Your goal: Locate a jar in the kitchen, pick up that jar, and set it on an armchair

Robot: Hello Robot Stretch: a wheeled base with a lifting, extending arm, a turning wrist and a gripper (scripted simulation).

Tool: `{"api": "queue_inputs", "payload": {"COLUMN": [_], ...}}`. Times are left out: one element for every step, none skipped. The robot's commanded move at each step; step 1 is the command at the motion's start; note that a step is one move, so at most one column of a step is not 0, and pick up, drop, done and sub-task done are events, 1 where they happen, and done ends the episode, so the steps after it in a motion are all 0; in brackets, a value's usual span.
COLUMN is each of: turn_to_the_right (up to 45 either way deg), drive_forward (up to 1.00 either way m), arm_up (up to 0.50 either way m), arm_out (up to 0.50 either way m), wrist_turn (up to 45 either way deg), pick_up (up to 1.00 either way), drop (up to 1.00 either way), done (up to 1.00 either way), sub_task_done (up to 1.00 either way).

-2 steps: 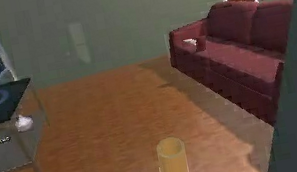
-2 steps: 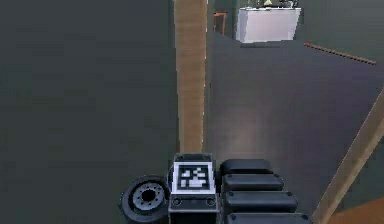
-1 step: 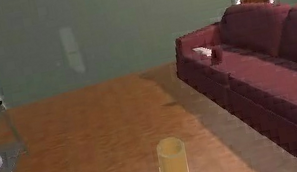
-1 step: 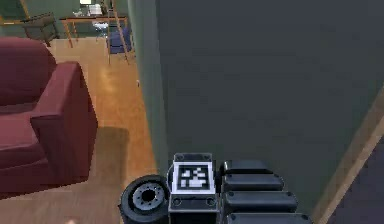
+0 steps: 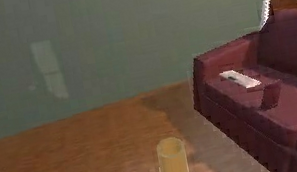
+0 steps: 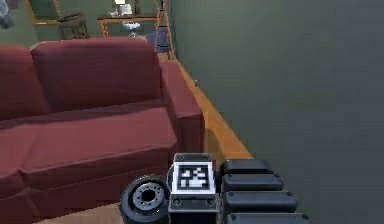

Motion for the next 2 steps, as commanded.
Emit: {"api": "queue_inputs", "payload": {"turn_to_the_right": [-3.0, 0.0], "drive_forward": [0.00, 1.00], "arm_up": [0.00, 0.00], "arm_out": [0.00, 0.00], "wrist_turn": [0.0, 0.0], "pick_up": [0.00, 0.00], "drop": [0.00, 0.00], "done": [0.00, 0.00], "sub_task_done": [0.00, 0.00]}}
